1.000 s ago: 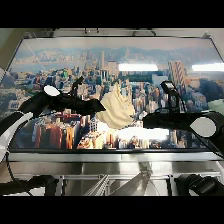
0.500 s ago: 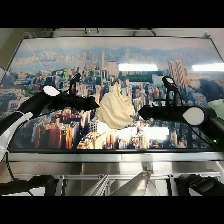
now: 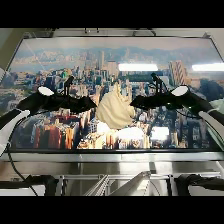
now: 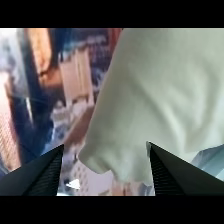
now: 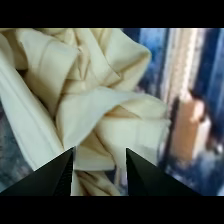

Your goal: Fold the shirts.

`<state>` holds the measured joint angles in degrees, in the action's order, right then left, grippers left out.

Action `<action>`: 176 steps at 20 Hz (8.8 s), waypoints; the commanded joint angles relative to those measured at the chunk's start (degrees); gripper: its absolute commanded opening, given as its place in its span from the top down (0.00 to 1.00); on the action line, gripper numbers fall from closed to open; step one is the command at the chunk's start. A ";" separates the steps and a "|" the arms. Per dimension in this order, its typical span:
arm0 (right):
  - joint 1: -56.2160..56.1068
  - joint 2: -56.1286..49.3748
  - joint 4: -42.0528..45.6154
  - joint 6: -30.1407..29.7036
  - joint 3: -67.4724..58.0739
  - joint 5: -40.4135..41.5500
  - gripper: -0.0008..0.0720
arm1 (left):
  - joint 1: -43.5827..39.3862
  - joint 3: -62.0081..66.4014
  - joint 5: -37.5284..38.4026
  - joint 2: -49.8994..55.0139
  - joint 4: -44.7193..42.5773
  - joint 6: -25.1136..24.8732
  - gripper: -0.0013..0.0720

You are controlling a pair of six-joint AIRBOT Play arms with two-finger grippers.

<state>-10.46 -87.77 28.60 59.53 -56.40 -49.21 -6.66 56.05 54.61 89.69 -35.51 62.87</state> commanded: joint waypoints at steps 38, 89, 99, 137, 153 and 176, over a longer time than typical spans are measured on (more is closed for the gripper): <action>7.54 13.57 0.33 -7.63 3.06 -14.32 0.97 | 15.58 3.30 28.39 -7.08 9.81 -10.47 0.01; 34.62 50.03 -21.66 -24.39 -7.91 -23.52 0.97 | -3.13 40.19 22.91 -35.78 -29.18 17.70 0.95; 30.23 44.89 -10.16 -16.74 3.45 -21.42 0.97 | 15.69 8.26 19.10 -42.42 -12.61 10.38 0.95; 14.73 7.30 -11.32 -18.14 12.85 -14.27 0.97 | -6.08 44.74 24.48 18.27 -6.78 8.35 0.98; 38.45 51.06 -11.28 -14.32 -9.75 -11.74 0.97 | 5.92 33.07 23.43 -35.63 -8.66 9.62 0.96; 33.70 11.34 12.81 -3.96 -5.03 -24.15 0.41 | 19.23 8.35 26.18 -14.56 -20.15 5.55 0.00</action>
<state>20.78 -78.67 32.12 50.94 -64.12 -66.48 9.06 66.19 77.21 75.09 -55.57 68.49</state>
